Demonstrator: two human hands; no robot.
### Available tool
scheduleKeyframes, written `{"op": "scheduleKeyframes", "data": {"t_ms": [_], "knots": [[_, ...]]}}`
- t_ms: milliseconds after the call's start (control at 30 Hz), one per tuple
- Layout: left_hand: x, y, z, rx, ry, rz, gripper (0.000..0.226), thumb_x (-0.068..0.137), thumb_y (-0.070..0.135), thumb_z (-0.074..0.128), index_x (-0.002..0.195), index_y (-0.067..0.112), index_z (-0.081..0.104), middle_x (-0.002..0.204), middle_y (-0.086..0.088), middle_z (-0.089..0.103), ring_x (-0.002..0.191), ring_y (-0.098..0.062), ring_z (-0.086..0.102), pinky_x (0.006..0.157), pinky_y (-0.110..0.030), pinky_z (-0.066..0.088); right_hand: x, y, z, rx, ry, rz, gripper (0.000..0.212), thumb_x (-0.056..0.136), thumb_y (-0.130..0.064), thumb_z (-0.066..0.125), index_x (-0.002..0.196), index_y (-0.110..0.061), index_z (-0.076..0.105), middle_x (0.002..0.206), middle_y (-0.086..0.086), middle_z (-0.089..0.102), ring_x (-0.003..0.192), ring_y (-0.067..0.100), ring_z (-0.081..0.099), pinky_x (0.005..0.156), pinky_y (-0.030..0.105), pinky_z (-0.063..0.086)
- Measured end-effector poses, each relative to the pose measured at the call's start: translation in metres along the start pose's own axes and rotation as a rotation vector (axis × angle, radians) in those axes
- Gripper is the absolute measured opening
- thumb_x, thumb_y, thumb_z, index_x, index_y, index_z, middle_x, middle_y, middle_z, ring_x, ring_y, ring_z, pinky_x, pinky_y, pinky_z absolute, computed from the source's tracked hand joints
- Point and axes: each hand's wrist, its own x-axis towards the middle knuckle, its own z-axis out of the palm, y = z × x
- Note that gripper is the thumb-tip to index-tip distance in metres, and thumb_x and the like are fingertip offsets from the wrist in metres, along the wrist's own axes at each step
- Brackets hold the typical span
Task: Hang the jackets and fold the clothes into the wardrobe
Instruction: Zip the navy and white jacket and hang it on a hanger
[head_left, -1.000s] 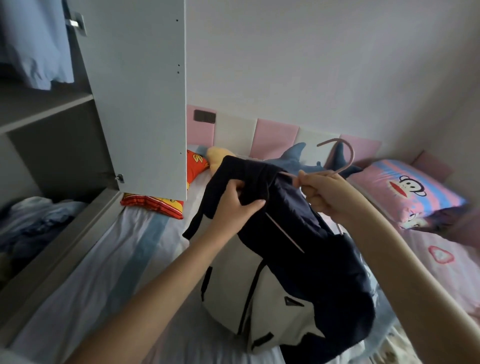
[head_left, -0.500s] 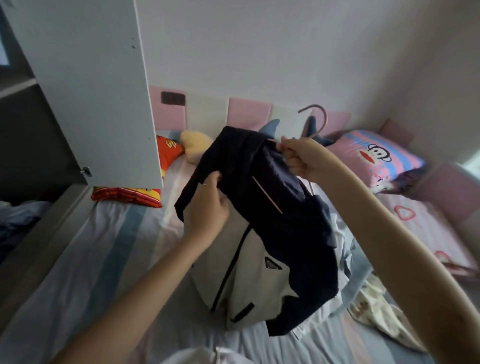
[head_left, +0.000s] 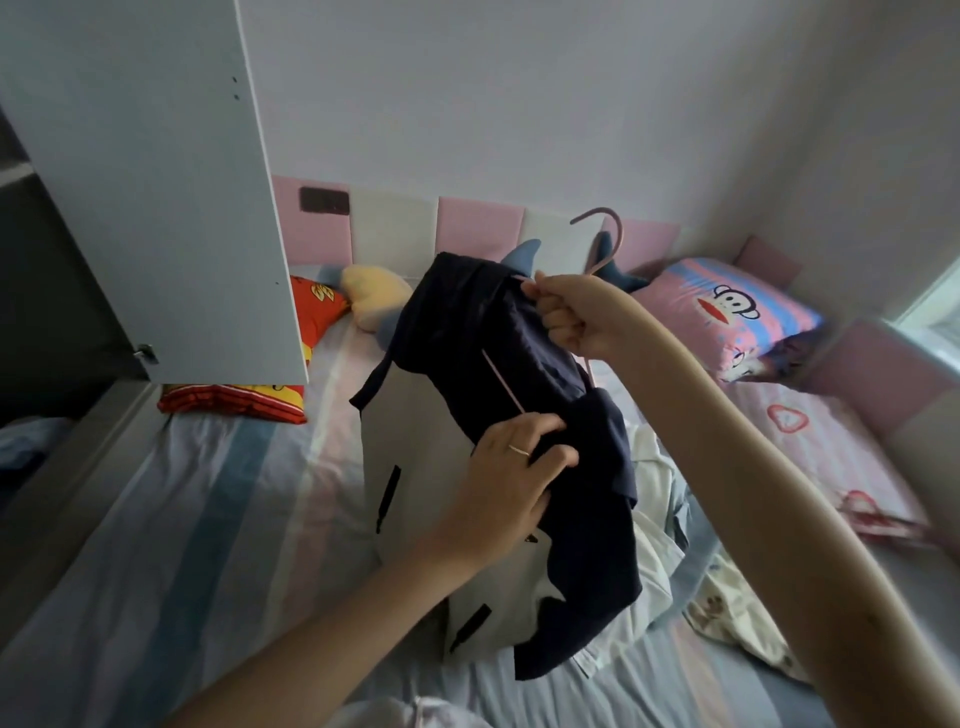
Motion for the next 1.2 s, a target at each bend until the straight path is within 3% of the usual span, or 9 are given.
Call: {"op": "scheduleKeyframes", "data": {"t_ms": [133,234,300,400,601,734,868,1001,1201], "knots": [[0.007,0.001,-0.006,0.024,0.054,0.180,0.020,0.086,0.006,0.062,0.102,0.018,0.062,0.100,0.002,0.066,0.089,-0.012,0.060,0.078,-0.022,0.046,0.006,0.002,-0.003,0.028,0.028,0.004,0.032,0.104,-0.025,0.035,0.078,-0.014,0.049,0.040,-0.010,0.027,0.029,0.001,0.020,0.027,0.013,0.015],[0.015,0.008,-0.012,-0.083,0.080,0.109,0.013,0.087,0.009,0.054,0.098,0.015,0.058,0.082,0.004,0.066,0.068,-0.008,0.059,0.055,-0.022,0.049,0.008,0.004,-0.001,0.039,0.036,0.007,0.031,0.104,-0.026,0.036,0.078,-0.014,0.049,0.040,-0.010,0.027,0.028,0.002,0.020,0.026,0.014,0.015],[0.019,0.008,-0.016,-0.139,0.040,0.118,0.010,0.088,0.020,0.058,0.096,0.013,0.058,0.089,0.003,0.063,0.074,-0.010,0.056,0.062,-0.024,0.048,0.007,0.006,-0.001,0.049,0.035,0.007,0.031,0.104,-0.026,0.037,0.078,-0.015,0.049,0.040,-0.010,0.027,0.028,0.002,0.020,0.026,0.014,0.015],[0.019,0.003,-0.013,0.003,-0.117,0.194,0.035,0.084,0.037,0.060,0.110,0.017,0.049,0.111,0.000,0.055,0.097,-0.017,0.052,0.083,-0.028,0.042,0.005,0.006,-0.001,0.055,0.028,0.006,0.031,0.104,-0.026,0.036,0.078,-0.015,0.049,0.039,-0.011,0.027,0.028,0.001,0.019,0.026,0.013,0.014],[0.015,0.002,-0.016,-0.028,-0.028,0.167,0.027,0.084,0.002,0.055,0.108,0.011,0.064,0.102,-0.004,0.066,0.089,-0.019,0.063,0.074,-0.030,0.053,-0.003,0.008,-0.004,0.067,0.047,0.002,0.031,0.105,-0.024,0.034,0.079,-0.015,0.048,0.039,-0.010,0.027,0.028,0.002,0.020,0.027,0.012,0.013],[0.021,0.010,-0.027,-0.112,-0.038,0.111,0.030,0.085,0.007,0.047,0.106,0.008,0.068,0.098,-0.005,0.070,0.090,-0.017,0.067,0.073,-0.031,0.055,-0.006,0.010,-0.008,0.084,0.066,-0.007,0.032,0.105,-0.023,0.032,0.078,-0.014,0.046,0.038,-0.010,0.027,0.027,0.002,0.020,0.027,0.012,0.013],[0.035,0.015,-0.035,-0.145,-0.094,0.074,0.027,0.084,0.012,0.044,0.107,0.011,0.059,0.088,-0.005,0.067,0.080,-0.016,0.061,0.060,-0.034,0.052,-0.003,0.015,-0.010,0.102,0.094,-0.012,0.034,0.106,-0.021,0.030,0.076,-0.014,0.045,0.037,-0.010,0.028,0.026,0.002,0.020,0.026,0.013,0.013],[0.040,0.012,-0.042,-0.221,-0.171,0.151,0.023,0.084,0.016,0.054,0.104,0.012,0.065,0.084,0.000,0.066,0.075,-0.010,0.057,0.060,-0.027,0.049,0.000,0.022,-0.013,0.123,0.115,-0.002,0.034,0.105,-0.017,0.029,0.075,-0.014,0.045,0.037,-0.010,0.028,0.026,0.001,0.021,0.025,0.013,0.015],[0.038,0.003,-0.051,-0.159,-0.362,0.275,0.044,0.079,0.019,0.052,0.121,0.022,0.065,0.090,0.001,0.051,0.073,-0.012,0.051,0.057,-0.027,0.047,-0.002,0.023,-0.024,0.113,0.156,-0.011,0.033,0.103,-0.011,0.029,0.076,-0.012,0.045,0.037,-0.009,0.029,0.026,0.001,0.021,0.026,0.013,0.016]]}}
